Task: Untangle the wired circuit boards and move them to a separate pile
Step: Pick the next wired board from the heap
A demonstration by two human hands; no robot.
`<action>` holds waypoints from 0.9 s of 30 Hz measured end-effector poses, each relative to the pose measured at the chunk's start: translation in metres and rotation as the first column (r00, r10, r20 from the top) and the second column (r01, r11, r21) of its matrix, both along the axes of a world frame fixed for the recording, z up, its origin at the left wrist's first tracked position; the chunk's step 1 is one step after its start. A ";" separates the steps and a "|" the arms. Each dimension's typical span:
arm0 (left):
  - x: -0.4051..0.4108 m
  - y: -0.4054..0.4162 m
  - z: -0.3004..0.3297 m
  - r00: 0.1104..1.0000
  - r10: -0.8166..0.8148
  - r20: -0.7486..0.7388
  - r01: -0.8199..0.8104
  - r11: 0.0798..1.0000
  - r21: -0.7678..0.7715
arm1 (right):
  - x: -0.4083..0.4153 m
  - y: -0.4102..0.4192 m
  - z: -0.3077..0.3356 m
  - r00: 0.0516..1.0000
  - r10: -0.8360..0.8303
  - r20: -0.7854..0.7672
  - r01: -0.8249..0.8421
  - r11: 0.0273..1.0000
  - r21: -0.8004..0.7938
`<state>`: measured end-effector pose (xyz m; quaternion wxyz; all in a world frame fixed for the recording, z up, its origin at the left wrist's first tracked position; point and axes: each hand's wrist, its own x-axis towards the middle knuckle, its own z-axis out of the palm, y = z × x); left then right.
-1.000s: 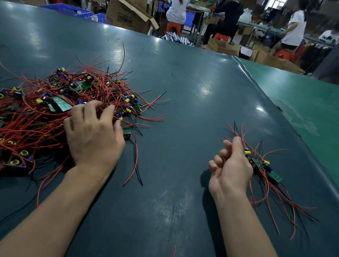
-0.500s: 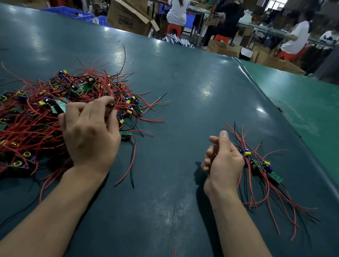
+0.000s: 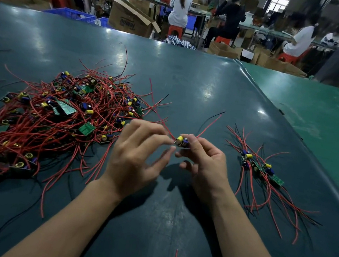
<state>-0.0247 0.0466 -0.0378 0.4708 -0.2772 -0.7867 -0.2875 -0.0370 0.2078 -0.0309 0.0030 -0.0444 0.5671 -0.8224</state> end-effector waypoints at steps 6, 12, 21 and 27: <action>0.002 0.005 -0.002 0.780 -0.224 0.585 -0.004 0.932 0.362 | 0.002 0.003 0.002 0.999 -0.033 -0.020 0.034 0.997 0.062; -0.004 0.001 0.000 0.660 -0.453 0.600 -0.011 0.792 0.611 | 0.006 -0.002 0.001 0.999 0.021 -0.030 -0.015 0.982 0.189; -0.005 -0.001 -0.001 0.560 -0.533 0.634 0.015 0.772 0.635 | 0.004 -0.008 -0.003 0.999 -0.044 0.029 0.039 0.985 0.169; -0.007 -0.002 0.000 0.530 -0.519 0.671 -0.051 0.770 0.636 | -0.002 -0.008 -0.011 0.959 -0.258 -0.116 0.282 0.877 0.389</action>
